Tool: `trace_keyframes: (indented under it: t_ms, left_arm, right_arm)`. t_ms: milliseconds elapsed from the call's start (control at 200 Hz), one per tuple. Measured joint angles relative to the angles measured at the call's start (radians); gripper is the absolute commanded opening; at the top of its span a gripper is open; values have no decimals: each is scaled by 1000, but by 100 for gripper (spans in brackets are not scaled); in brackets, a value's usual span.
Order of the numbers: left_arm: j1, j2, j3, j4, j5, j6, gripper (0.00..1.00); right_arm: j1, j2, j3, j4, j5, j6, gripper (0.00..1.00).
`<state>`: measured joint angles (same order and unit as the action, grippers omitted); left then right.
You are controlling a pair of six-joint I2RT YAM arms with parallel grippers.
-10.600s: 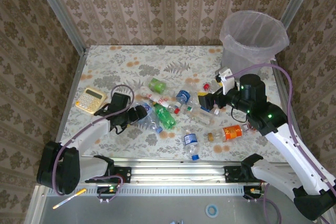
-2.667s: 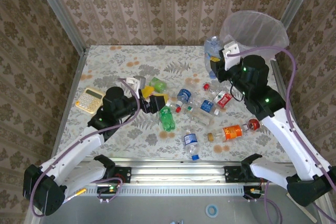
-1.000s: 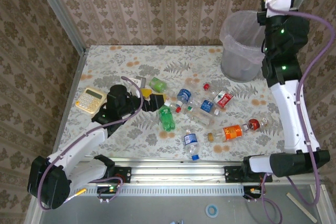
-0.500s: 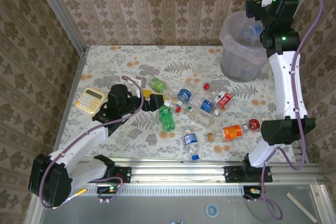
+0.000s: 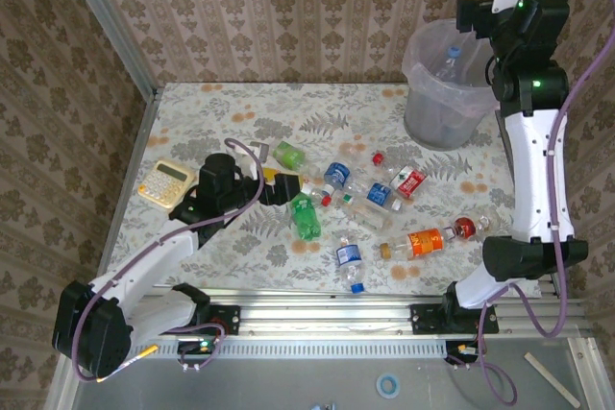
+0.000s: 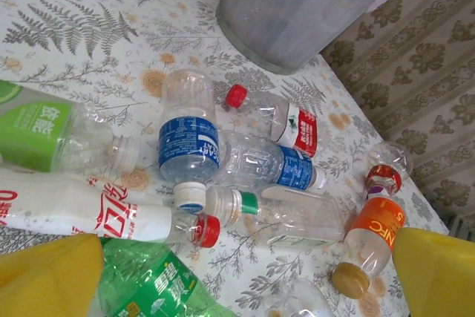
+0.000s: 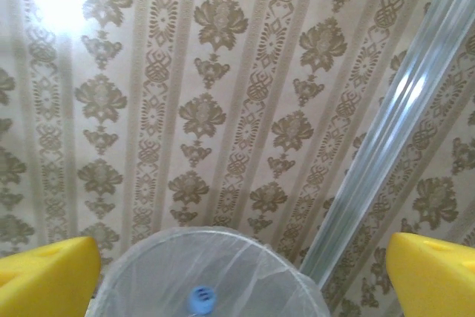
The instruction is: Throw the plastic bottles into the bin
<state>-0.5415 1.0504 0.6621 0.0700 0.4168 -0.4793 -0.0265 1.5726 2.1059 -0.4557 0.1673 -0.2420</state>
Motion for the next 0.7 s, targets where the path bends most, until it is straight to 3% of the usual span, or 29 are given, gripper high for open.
trace_keyframes:
  t_ms: [180,390,700]
  left_arm:
    - [0,43,48,-113,-35,-16,100]
    - [-10,117,88,-239,-78,-33,100]
    - [-103,249,165,-380,-113,-56,98]
  right_arm:
    - [0,-94,-60,-48,-129,48,100]
    - [0,-297,-243,-76,-276,129,100]
    - [0,-469,-447,-107,-379,203,100]
